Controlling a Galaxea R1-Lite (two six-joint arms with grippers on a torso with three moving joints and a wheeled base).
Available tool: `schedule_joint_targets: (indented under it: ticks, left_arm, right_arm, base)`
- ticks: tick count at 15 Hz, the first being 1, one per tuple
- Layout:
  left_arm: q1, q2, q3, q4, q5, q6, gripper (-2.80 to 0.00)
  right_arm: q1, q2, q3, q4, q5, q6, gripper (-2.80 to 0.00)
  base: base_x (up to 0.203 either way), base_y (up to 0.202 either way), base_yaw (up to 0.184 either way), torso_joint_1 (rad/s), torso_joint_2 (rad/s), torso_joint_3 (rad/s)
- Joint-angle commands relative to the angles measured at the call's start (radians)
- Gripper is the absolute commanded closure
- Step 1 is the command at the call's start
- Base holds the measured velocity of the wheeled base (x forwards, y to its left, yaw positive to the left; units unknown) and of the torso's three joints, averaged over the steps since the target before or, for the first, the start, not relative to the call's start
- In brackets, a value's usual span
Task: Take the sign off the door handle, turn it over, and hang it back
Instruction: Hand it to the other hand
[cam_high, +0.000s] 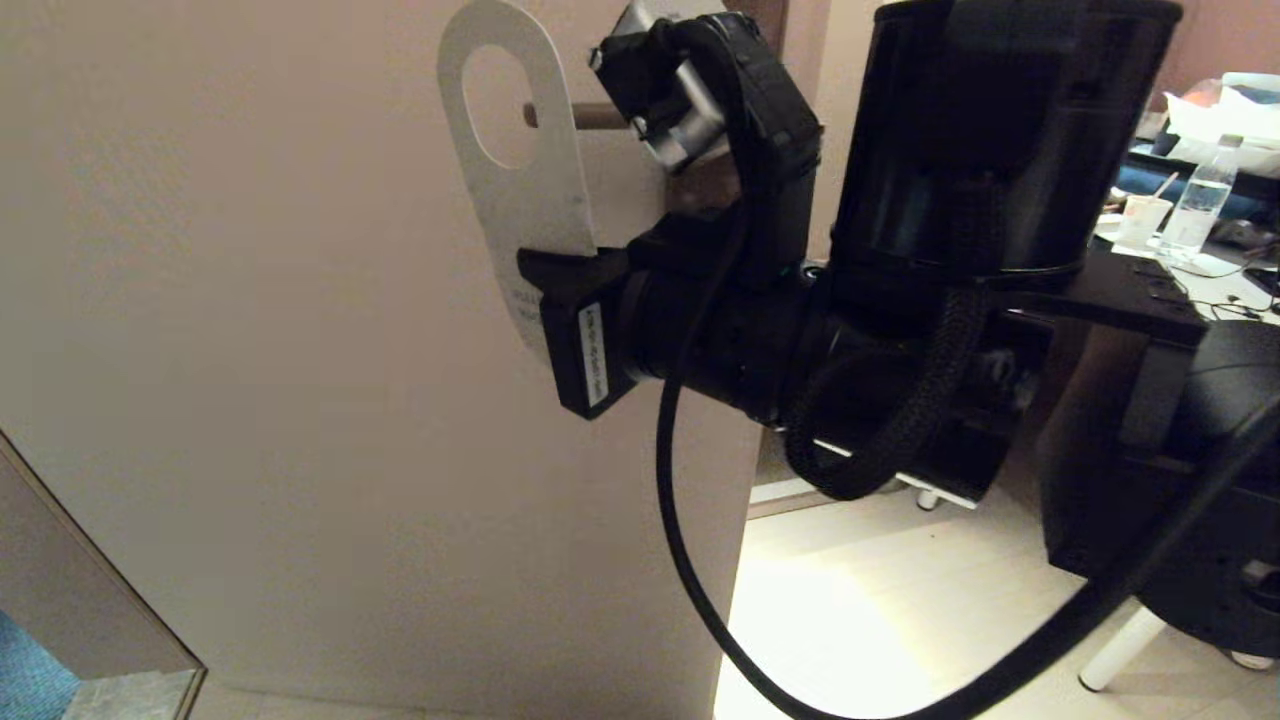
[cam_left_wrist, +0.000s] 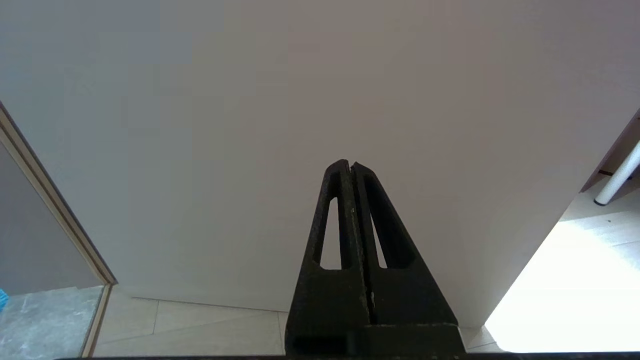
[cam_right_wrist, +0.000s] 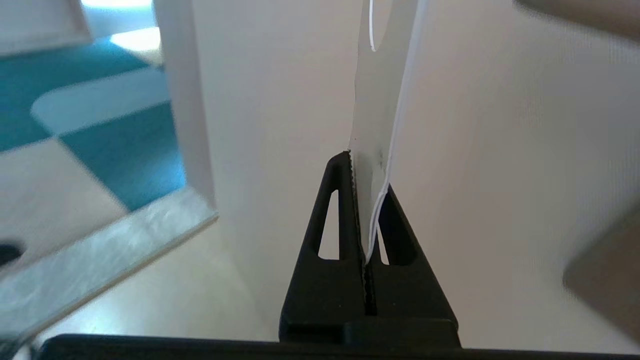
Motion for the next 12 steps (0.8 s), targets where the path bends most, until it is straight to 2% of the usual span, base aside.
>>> schedule_joint_targets:
  ticks: [1, 4, 7, 9, 12]
  left_arm:
    - [0.0, 0.0, 0.0, 0.0, 0.0, 0.0, 0.0]
    - [0.0, 0.0, 0.0, 0.0, 0.0, 0.0, 0.0]
    - [0.0, 0.0, 0.0, 0.0, 0.0, 0.0, 0.0]
    - [0.001, 0.0, 0.0, 0.0, 0.0, 0.0, 0.0]
    - [0.0, 0.0, 0.0, 0.0, 0.0, 0.0, 0.0]
  right_arm:
    - [0.0, -0.053, 0.029, 0.006, 0.001, 0.0, 0.0]
    - [-0.001, -0.098, 0.078, 0.062, 0.012, 0.008, 0.0]
    - [-0.001, -0.121, 0.103, 0.086, 0.103, 0.061, 0.0]
    - [-0.017, -0.119, 0.1, 0.087, 0.111, 0.062, 0.0]
    - [-0.037, -0.135, 0.106, 0.088, 0.172, 0.063, 0.0]
  base:
    - [0.0, 0.0, 0.0, 0.0, 0.0, 0.0]
    - [0.0, 0.0, 0.0, 0.0, 0.0, 0.0]
    - [0.0, 0.0, 0.0, 0.0, 0.0, 0.0]
    - [0.0, 0.0, 0.0, 0.0, 0.0, 0.0]
    - [0.0, 0.0, 0.0, 0.0, 0.0, 0.0]
